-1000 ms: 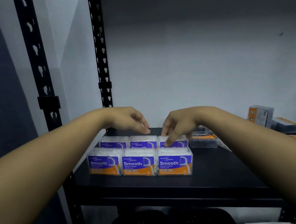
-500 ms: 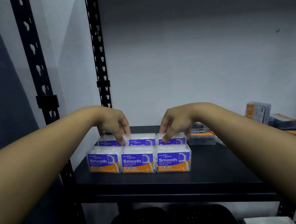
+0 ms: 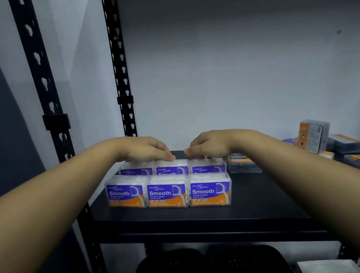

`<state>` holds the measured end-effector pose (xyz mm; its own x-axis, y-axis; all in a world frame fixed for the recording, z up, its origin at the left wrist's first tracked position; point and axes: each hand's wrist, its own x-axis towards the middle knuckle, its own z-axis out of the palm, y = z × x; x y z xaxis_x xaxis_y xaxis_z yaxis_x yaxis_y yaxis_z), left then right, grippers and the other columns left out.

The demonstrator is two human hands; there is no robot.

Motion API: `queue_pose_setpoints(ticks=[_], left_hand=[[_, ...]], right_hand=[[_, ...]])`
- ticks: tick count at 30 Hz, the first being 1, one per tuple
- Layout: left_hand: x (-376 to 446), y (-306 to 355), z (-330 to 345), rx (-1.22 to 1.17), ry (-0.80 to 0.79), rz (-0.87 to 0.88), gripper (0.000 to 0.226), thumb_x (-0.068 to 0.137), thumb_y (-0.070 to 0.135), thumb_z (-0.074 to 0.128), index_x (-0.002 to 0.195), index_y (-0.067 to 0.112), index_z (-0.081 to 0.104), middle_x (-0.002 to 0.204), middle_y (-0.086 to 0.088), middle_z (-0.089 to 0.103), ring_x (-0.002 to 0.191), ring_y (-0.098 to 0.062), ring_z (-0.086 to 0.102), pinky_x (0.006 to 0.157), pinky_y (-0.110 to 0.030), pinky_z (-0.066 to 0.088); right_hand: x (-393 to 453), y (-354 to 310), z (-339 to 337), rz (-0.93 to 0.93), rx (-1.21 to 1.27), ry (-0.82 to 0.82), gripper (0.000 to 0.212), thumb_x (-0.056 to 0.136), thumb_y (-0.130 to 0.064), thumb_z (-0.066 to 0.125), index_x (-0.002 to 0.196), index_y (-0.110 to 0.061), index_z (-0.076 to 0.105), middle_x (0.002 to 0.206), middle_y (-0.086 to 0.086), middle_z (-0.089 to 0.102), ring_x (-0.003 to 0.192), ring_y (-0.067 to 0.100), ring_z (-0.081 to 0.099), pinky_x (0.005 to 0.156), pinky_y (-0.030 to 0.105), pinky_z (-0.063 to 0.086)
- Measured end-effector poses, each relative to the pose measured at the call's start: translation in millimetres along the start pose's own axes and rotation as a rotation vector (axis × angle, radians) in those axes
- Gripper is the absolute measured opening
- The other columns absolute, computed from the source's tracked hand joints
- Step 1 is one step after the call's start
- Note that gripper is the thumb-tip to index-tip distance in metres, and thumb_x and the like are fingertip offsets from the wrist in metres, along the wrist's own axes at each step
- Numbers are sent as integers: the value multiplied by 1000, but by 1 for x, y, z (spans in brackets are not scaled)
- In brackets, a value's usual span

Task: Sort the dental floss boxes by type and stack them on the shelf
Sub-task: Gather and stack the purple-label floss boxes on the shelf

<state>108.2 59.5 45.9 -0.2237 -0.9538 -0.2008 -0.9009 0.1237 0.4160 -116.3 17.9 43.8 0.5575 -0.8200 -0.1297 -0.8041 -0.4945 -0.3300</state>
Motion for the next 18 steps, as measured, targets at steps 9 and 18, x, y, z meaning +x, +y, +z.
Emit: queue_pose_setpoints(ticks=[9,18], left_hand=[[-8,-10,17,49,74,-12,37,106,43,38,123,23,65,116,7,69,106,-12,65,104,-37,48],[-20,-17,17,10,32,27,32,103,52,44,95,34,69,99,12,75,98,-14,72,94,-35,52]], right_hand=[[-8,-6,29,-75,6,37,47,107,-50,37,145,-25,52,147,-1,57,127,17,57,99,31,45],[-16,-14,30,-46,-24,-15,50,107,-52,36,146,-24,51,144,0,59,122,17,61,96,30,48]])
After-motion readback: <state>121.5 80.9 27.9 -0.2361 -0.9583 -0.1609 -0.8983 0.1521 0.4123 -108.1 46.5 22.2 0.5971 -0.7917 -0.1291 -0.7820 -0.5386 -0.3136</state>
